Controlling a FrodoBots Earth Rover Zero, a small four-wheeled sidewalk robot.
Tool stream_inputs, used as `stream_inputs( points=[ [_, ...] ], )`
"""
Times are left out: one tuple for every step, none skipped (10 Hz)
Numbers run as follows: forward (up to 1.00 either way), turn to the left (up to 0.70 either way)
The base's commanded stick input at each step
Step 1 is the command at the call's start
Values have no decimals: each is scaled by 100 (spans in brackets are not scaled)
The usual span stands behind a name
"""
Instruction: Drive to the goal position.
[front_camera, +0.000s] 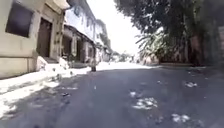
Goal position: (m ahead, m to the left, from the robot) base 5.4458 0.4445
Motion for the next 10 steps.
stream_inputs(
  points=[
    [85, -34],
    [85, -34],
    [85, -34],
    [85, -34],
    [85, -34],
    [85, -14],
    [85, 0],
    [85, 0],
    [85, 0],
    [85, 0]
  ],
)
